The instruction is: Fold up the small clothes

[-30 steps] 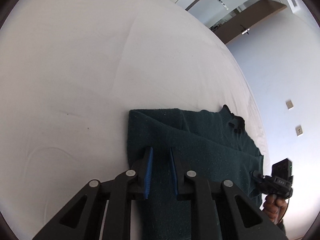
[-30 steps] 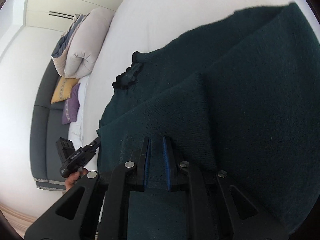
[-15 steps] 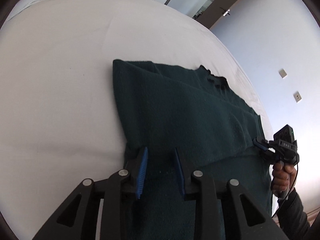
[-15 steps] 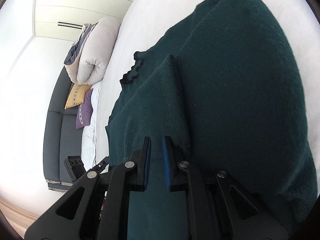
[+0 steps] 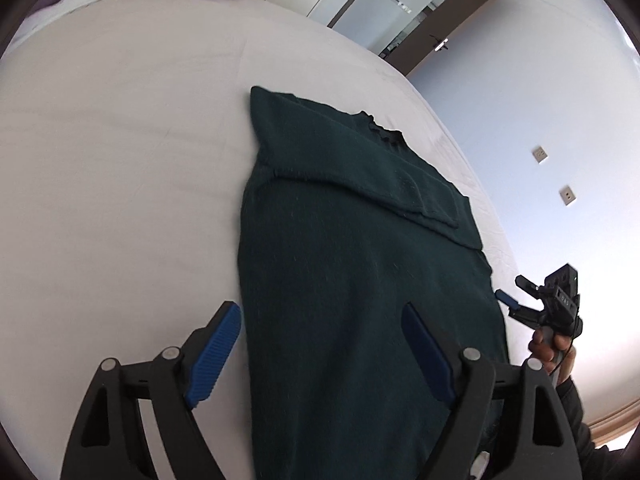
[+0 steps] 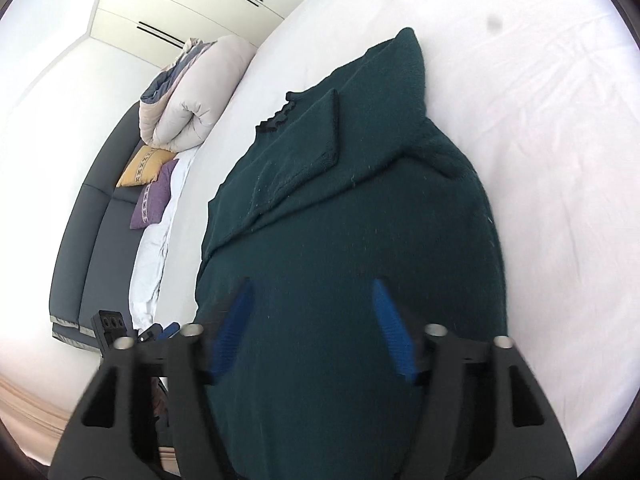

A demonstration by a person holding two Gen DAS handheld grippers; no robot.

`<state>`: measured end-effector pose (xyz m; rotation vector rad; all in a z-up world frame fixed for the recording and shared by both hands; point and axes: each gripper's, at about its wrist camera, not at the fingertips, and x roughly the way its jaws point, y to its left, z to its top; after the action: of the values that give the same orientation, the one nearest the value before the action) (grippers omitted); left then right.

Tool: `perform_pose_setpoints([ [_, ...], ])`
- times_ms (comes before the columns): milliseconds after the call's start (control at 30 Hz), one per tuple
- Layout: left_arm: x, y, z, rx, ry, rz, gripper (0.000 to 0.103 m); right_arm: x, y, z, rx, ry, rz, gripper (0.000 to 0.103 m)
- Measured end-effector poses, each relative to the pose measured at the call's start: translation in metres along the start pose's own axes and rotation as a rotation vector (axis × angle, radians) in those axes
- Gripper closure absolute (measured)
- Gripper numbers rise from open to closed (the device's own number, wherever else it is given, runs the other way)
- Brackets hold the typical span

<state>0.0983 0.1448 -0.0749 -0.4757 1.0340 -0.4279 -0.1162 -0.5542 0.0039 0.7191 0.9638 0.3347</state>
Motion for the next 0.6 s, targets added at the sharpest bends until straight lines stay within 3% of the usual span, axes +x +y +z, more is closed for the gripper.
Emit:
perform_pose_setpoints([
  [100, -0.018, 0.01, -0.034, -0.066, 0.031, -0.015, 0.022, -0.029, 0.003, -0.031, -0.018, -0.034, 0.011, 0.028],
  [333, -0.022, 0.009, -0.087, -0.036, 0.141, 0.035, 0.026, -0.079, -0.021, -0.095, 0.029, -0.025, 0.064, 0.028],
  [600, -0.027, 0.031, -0.1, -0.155, 0.164, -0.075, 0.029, -0.116, -0.056, -0.135, 0.096, -0.017, 0.108, 0.029],
])
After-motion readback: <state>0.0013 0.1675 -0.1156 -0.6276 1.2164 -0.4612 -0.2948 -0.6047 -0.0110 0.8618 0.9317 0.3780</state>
